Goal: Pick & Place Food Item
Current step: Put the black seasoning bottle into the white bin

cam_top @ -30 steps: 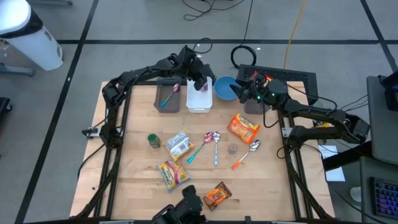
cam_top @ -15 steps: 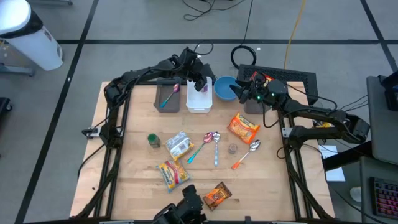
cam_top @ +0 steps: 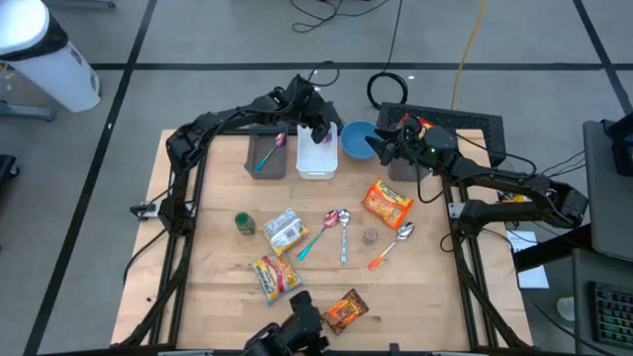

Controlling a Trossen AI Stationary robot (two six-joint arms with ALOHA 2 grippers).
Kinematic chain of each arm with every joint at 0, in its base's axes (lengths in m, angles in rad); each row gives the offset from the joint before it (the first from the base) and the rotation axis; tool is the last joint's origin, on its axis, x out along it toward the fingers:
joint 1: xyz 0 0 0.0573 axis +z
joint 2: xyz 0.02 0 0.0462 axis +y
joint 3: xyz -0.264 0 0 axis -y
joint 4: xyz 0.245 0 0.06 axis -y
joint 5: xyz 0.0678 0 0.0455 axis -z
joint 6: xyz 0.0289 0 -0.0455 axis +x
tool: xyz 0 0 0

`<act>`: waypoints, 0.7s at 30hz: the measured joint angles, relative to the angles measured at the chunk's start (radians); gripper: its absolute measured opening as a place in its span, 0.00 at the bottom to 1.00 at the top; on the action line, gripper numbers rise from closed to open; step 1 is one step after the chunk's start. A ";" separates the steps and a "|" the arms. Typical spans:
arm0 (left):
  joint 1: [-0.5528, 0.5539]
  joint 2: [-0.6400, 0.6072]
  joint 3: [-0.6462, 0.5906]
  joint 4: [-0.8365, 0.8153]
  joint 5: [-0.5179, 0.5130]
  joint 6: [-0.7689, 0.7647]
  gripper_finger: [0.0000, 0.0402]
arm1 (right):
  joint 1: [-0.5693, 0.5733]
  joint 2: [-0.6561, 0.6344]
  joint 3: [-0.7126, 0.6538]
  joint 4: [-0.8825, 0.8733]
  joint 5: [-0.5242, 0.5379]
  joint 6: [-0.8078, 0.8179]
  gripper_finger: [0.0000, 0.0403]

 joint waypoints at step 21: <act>0.010 -0.012 0.001 -0.207 -0.145 0.019 0.52 | 0.000 0.000 0.000 -0.009 0.000 -0.006 0.77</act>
